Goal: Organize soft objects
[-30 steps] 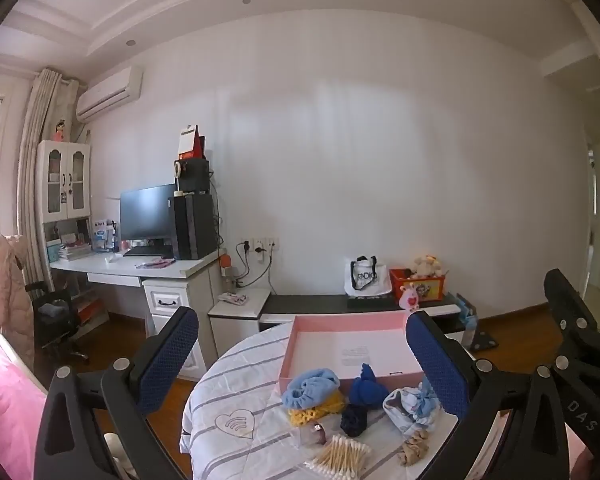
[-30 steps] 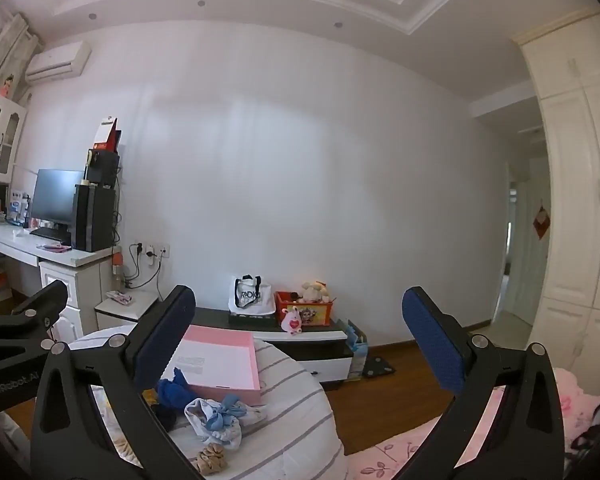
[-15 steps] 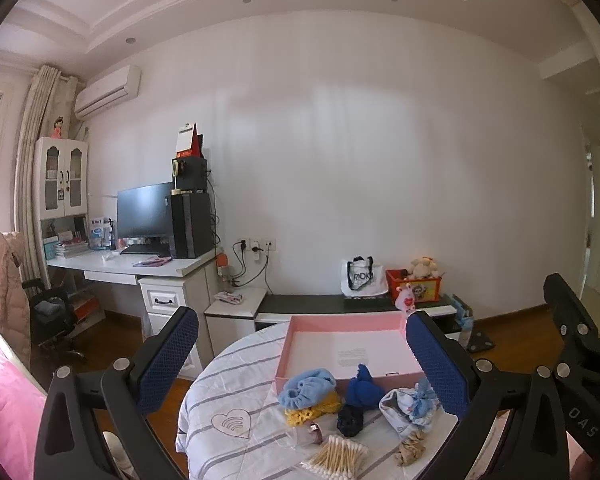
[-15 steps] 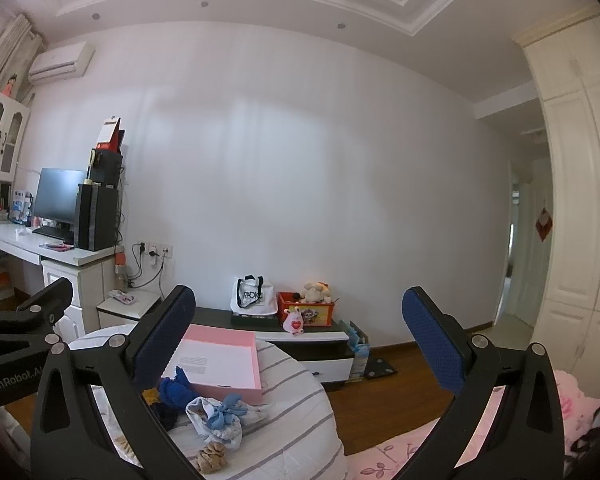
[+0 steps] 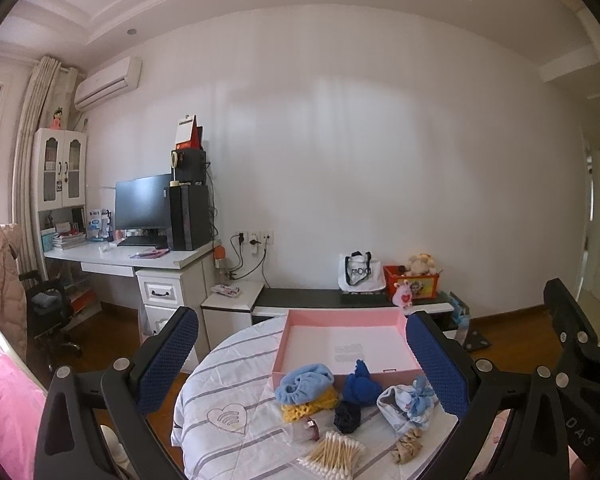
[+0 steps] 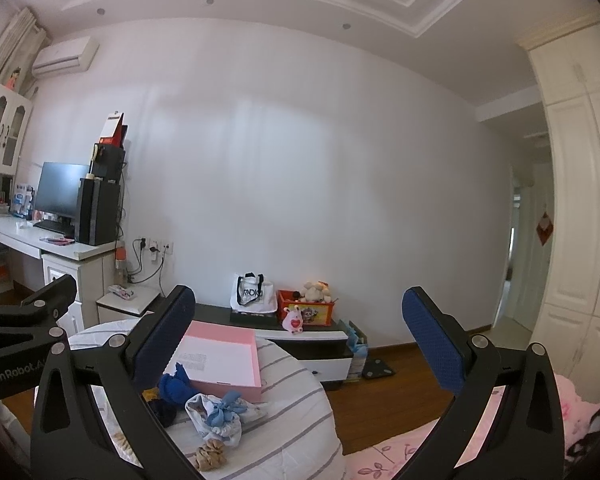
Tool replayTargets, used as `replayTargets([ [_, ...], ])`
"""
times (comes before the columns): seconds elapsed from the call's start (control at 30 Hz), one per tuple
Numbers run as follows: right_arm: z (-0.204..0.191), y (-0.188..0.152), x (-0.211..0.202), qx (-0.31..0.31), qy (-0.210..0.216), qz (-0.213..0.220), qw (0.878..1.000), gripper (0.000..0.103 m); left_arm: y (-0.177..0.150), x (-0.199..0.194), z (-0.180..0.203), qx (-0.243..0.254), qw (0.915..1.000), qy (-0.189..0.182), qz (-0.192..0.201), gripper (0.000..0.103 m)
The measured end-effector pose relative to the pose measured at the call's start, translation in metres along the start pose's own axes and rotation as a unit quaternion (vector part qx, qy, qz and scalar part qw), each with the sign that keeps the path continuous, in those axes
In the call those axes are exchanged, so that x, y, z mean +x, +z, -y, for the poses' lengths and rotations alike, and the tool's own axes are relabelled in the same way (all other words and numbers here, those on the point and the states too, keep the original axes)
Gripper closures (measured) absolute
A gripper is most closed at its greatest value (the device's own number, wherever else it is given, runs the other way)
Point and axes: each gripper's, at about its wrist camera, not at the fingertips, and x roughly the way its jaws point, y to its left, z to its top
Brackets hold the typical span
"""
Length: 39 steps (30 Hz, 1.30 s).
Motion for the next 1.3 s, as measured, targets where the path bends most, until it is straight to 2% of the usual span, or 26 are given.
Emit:
replayTargets([
  [1.3, -0.003, -0.010, 0.003, 0.003, 0.007, -0.004, 1.000, 0.000, 0.003, -0.006, -0.002, -0.006, 0.9998, -0.012, -0.012, 0.001],
])
